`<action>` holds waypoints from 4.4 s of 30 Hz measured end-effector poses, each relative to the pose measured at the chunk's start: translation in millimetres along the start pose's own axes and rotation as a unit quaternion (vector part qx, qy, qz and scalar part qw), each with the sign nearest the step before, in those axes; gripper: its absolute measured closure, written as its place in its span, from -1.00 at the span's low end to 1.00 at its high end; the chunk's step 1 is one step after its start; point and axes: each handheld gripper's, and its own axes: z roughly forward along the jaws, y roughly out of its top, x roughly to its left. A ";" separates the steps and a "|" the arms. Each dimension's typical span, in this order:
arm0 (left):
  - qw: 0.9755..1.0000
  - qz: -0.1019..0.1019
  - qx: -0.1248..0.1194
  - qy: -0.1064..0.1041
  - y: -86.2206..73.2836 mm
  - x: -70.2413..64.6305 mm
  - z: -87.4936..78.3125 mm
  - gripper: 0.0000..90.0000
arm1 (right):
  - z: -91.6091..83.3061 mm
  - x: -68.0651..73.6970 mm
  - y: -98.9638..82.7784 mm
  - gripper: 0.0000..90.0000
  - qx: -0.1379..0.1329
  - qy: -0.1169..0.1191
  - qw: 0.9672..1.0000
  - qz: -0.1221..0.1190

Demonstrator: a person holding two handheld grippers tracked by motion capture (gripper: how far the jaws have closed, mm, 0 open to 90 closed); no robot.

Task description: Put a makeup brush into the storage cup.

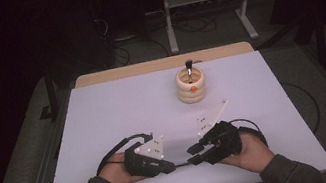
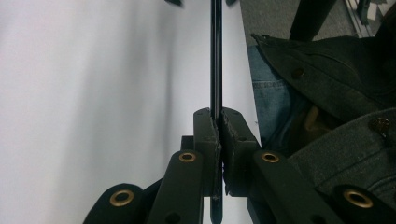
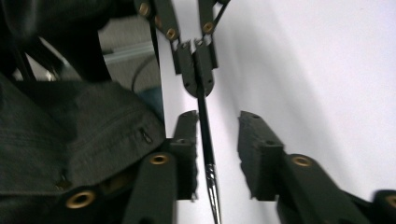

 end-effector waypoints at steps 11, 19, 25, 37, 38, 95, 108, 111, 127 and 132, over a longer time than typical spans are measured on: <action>0.999 -0.026 -0.028 0.018 -7.8 4.9 -10.7 0.90 | -20.8 -12.8 -25.2 0.09 -0.079 -0.010 0.994 0.080; 0.997 -0.042 -0.056 0.033 -10.3 7.3 -17.6 0.90 | -25.5 -17.5 -34.3 0.03 -0.113 -0.011 0.988 0.101; 0.995 -0.047 -0.081 0.046 -10.9 9.1 -20.7 0.90 | -18.9 -20.5 -37.5 0.08 -0.137 0.004 0.984 0.116; 0.994 -0.043 -0.091 0.047 -10.3 9.3 -21.6 0.90 | -8.8 -20.7 -29.6 0.66 -0.167 0.046 0.978 0.117; 0.994 -0.042 -0.091 0.047 -10.2 9.3 -21.4 0.90 | -8.1 -21.3 -29.5 0.72 -0.167 0.048 0.978 0.117; 0.993 -0.065 -0.090 0.045 0.8 11.3 -7.5 0.90 | -4.0 -12.1 -6.0 0.77 -0.184 0.024 0.980 0.078; 0.993 -0.067 -0.082 0.050 2.7 10.1 -3.5 0.57 | -6.5 -13.7 -3.0 0.90 -0.164 0.016 0.984 0.070; 0.993 -0.066 -0.082 0.051 1.6 10.1 -5.4 0.55 | -8.5 -15.0 -2.4 0.89 -0.147 0.011 0.987 0.067; 0.990 -0.093 -0.085 0.069 -12.2 10.1 -9.1 0.42 | -23.5 -26.4 -14.1 0.90 -0.108 -0.022 0.990 0.086; 0.988 -0.097 -0.087 0.078 -17.9 10.3 -13.2 0.37 | -27.5 -28.6 -17.0 0.90 -0.100 -0.027 0.990 0.091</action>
